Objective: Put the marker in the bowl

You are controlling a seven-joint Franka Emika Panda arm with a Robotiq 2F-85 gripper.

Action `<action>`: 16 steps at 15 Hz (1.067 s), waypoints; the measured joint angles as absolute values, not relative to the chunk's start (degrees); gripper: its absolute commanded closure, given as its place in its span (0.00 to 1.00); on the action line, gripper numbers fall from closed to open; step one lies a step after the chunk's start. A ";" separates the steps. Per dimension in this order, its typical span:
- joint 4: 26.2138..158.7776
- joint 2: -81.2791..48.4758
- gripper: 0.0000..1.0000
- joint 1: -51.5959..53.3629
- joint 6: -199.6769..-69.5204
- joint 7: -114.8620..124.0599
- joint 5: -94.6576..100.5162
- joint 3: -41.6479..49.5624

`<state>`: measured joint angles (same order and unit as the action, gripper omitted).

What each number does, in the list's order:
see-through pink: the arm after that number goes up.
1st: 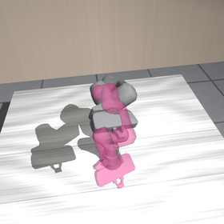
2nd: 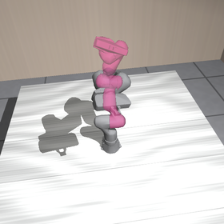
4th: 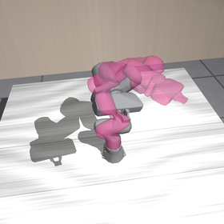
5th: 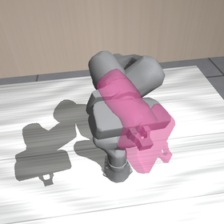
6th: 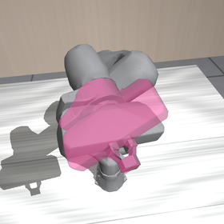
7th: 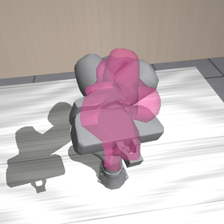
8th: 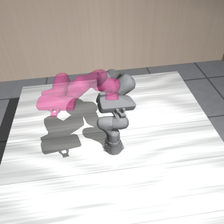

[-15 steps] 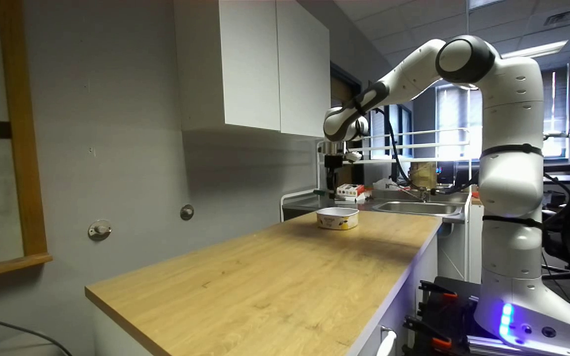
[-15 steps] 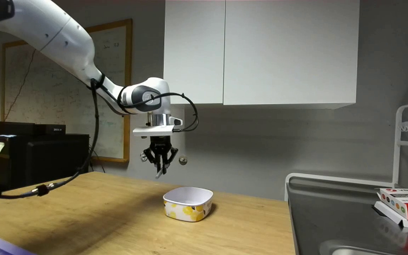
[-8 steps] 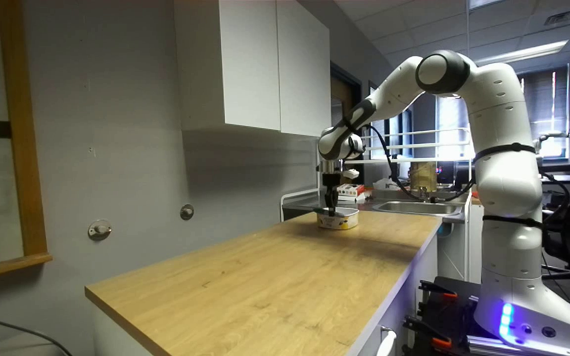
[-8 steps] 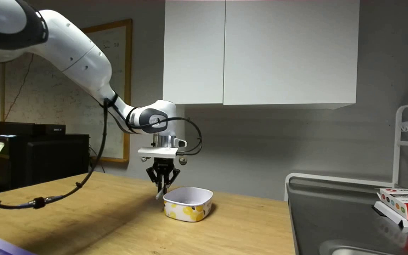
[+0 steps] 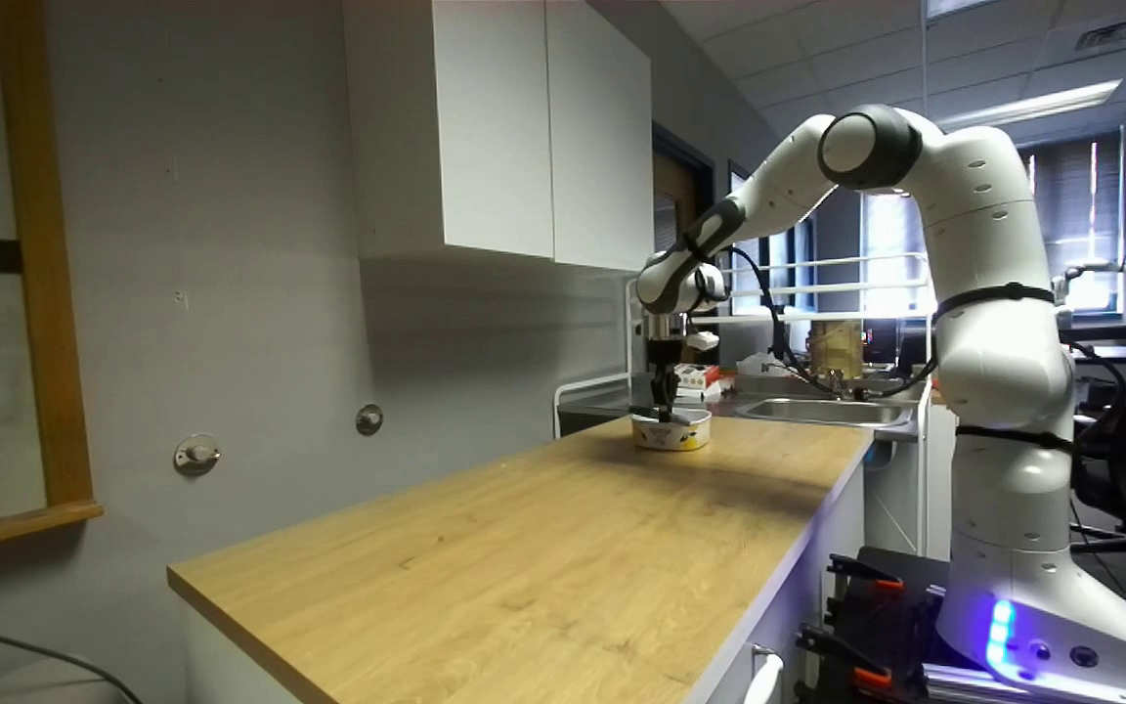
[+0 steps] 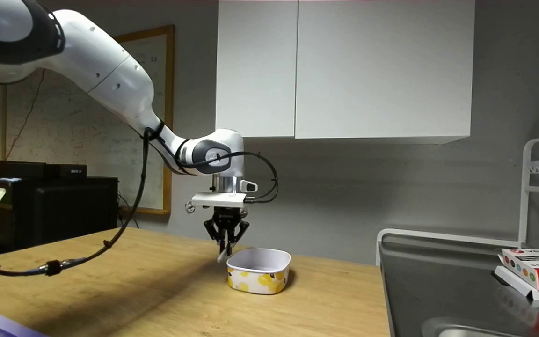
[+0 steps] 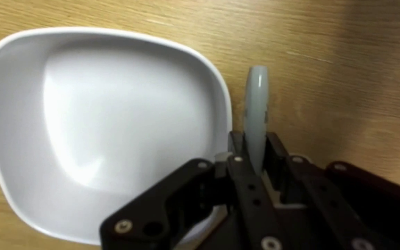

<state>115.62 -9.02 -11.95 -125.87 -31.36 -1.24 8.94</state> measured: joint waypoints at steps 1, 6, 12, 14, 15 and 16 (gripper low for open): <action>115.39 -8.52 0.94 -11.94 -125.87 -31.37 -1.11 8.89; 113.10 -5.57 0.94 -11.79 -125.29 -31.37 2.03 8.95; 108.77 -7.36 0.94 -12.81 -124.66 -31.59 3.62 10.06; 107.98 -9.03 0.94 -13.28 -124.67 -32.01 3.57 10.10; 107.63 -9.99 0.94 -13.45 -124.68 -32.14 3.53 10.10; 107.36 -10.94 0.94 -13.59 -124.68 -32.28 3.47 10.09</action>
<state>107.36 -10.94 -13.59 -124.68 -32.28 3.47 10.09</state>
